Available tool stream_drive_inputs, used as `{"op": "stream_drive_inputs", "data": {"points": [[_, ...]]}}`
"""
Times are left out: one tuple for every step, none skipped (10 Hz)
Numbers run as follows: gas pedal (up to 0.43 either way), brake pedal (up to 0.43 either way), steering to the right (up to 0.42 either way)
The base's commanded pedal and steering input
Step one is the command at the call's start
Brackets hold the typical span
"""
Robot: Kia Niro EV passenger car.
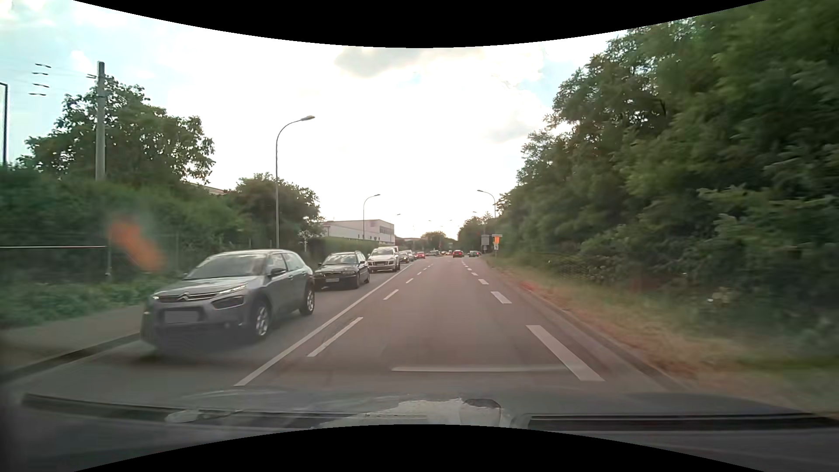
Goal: Follow the waypoints while adhering to traffic rules and regulations
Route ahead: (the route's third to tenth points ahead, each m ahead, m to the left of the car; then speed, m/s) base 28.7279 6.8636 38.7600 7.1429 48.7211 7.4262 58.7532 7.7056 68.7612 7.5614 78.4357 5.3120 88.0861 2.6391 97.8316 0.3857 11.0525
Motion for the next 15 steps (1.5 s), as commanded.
{"op": "stream_drive_inputs", "data": {"points": [[0.047,0.000,0.002],[0.039,0.000,0.002],[0.028,0.000,0.002],[0.008,0.000,0.002],[0.008,0.000,0.002],[0.000,0.000,0.002],[0.000,0.000,0.002],[0.000,0.000,0.002],[0.000,0.000,0.002],[0.000,0.000,0.002],[0.000,0.000,0.002],[0.000,0.000,0.002],[0.000,0.012,0.002],[0.000,0.024,0.002],[0.000,0.049,0.002]]}}
